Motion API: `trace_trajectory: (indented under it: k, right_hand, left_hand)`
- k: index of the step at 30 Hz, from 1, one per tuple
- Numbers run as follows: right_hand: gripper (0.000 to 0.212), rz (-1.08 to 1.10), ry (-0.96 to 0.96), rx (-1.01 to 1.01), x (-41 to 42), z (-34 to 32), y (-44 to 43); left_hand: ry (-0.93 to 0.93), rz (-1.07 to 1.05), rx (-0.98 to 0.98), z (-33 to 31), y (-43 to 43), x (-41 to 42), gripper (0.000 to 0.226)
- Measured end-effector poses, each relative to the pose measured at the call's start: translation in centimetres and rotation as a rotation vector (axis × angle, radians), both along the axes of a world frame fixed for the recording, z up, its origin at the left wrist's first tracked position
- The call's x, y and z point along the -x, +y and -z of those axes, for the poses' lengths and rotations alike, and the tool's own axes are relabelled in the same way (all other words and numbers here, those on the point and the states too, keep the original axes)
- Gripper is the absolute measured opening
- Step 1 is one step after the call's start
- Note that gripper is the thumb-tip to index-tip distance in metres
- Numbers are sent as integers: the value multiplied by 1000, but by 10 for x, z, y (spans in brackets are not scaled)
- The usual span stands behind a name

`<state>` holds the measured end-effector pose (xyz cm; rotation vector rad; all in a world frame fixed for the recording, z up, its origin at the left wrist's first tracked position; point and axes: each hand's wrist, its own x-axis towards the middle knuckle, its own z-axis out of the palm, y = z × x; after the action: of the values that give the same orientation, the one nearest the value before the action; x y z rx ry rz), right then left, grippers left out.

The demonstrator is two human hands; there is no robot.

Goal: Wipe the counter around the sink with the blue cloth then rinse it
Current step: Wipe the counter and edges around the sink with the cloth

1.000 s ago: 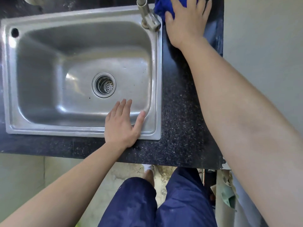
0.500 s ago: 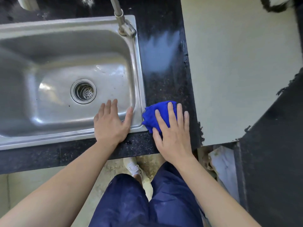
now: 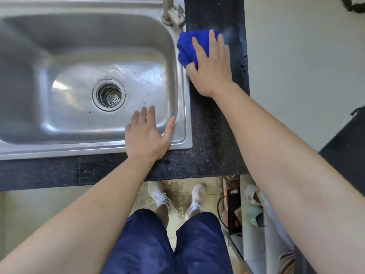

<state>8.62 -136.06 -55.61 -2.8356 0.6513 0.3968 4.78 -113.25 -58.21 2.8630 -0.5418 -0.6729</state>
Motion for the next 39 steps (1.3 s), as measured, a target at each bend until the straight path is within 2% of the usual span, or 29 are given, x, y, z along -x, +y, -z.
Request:
trace_trajectory:
  k: [4, 7, 10, 14, 17, 20, 24, 28, 33, 39]
  right_hand:
    - [65, 14, -26, 24, 8, -1, 8]
    - [65, 8, -108, 73, 52, 1, 20]
    - [62, -41, -177, -35, 127, 4, 27]
    - [69, 44, -152, -178, 183, 2, 25]
    - [66, 107, -190, -148, 154, 6, 8]
    - [64, 100, -183, -17, 99, 17, -18]
    - [66, 56, -152, 23, 33, 21, -39]
    - [64, 14, -182, 25, 29, 23, -37]
    - [61, -110, -261, -58, 120, 24, 20]
    - [57, -248, -241, -113, 265, 18, 67]
  left_hand:
    - [9, -18, 1, -2, -1, -1, 85]
    - [0, -19, 10, -3, 0, 1, 85]
    - [-6, -40, 25, -5, -1, 0, 84]
    - [-12, -62, 30, -5, -3, 1, 88]
    - [-9, -84, 27, -8, -4, 3, 86]
    - [-12, -98, 21, -10, -7, 3, 80]
    - [-29, -99, 17, -10, -8, 2, 77]
    - [-50, -117, 12, -8, -6, 3, 78]
    - [-72, -114, 23, -6, -5, 6, 78]
    - [-86, -125, 49, -4, -5, 6, 81]
